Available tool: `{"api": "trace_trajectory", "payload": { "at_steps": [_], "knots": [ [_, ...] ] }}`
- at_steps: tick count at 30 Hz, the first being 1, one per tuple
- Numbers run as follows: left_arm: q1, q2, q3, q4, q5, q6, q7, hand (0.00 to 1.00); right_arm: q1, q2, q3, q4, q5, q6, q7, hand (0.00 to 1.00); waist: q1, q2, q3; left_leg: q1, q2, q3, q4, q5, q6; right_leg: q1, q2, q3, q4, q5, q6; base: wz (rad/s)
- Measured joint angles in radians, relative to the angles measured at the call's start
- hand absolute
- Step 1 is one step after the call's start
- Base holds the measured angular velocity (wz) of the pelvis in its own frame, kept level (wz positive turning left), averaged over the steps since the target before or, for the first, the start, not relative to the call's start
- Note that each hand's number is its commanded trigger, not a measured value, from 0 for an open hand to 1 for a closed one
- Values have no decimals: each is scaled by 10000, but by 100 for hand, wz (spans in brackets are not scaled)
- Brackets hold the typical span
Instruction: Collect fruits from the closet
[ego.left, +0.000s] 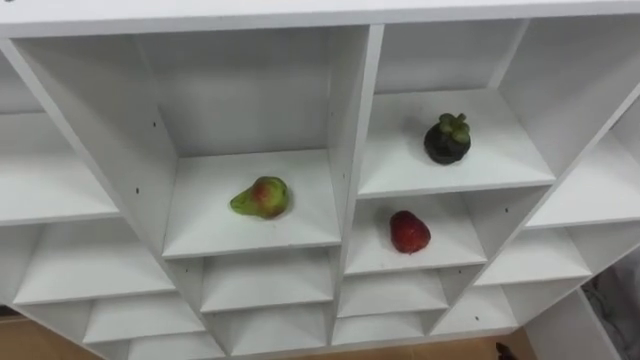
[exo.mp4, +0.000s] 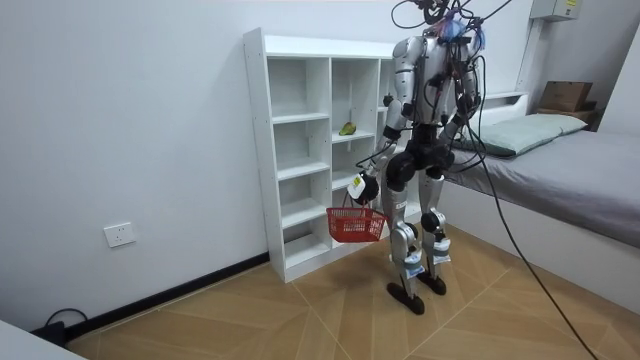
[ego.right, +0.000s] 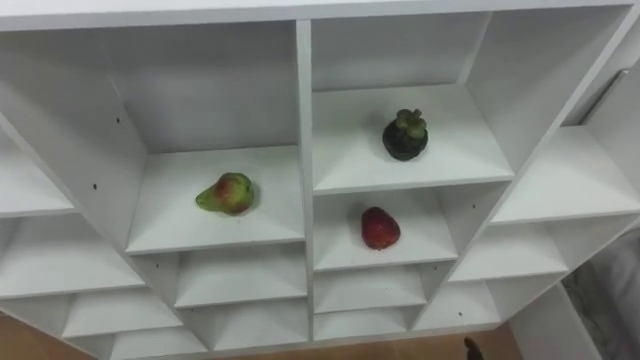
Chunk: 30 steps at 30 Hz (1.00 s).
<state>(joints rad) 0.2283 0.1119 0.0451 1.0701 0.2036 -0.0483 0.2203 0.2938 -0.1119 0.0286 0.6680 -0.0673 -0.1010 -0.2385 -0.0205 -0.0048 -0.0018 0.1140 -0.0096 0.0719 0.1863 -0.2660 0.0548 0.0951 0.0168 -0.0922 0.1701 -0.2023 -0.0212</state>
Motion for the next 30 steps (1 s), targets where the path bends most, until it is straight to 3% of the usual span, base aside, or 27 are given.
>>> {"api": "trace_trajectory", "payload": {
  "at_steps": [4,9,21,30],
  "knots": [
    [249,81,-176,-369,-153,-307,136,100,609,7,339,-1673,-43,-318,-214,0,9,18,16,3,3,2,6,3,-2,8,-3,-8,-4,0,0,1],
    [333,121,-236,-696,-148,-452,156,100,1220,14,396,-3283,-295,-399,-372,0,27,36,-2,-75,-11,-15,16,4,1,-72,-13,-26,5,9,11,0],
    [290,166,-310,-307,-946,-467,58,100,1597,-3,778,-5867,-173,-557,-678,0,13,196,-102,-146,23,99,51,7,4,-263,21,117,1,108,6,-3],
    [359,232,-503,-198,-1129,-612,61,100,1545,-134,865,-7575,-715,-849,-1193,0,48,183,-83,-233,92,400,0,8,4,-395,53,379,45,190,-10,-10]
  ]
}}
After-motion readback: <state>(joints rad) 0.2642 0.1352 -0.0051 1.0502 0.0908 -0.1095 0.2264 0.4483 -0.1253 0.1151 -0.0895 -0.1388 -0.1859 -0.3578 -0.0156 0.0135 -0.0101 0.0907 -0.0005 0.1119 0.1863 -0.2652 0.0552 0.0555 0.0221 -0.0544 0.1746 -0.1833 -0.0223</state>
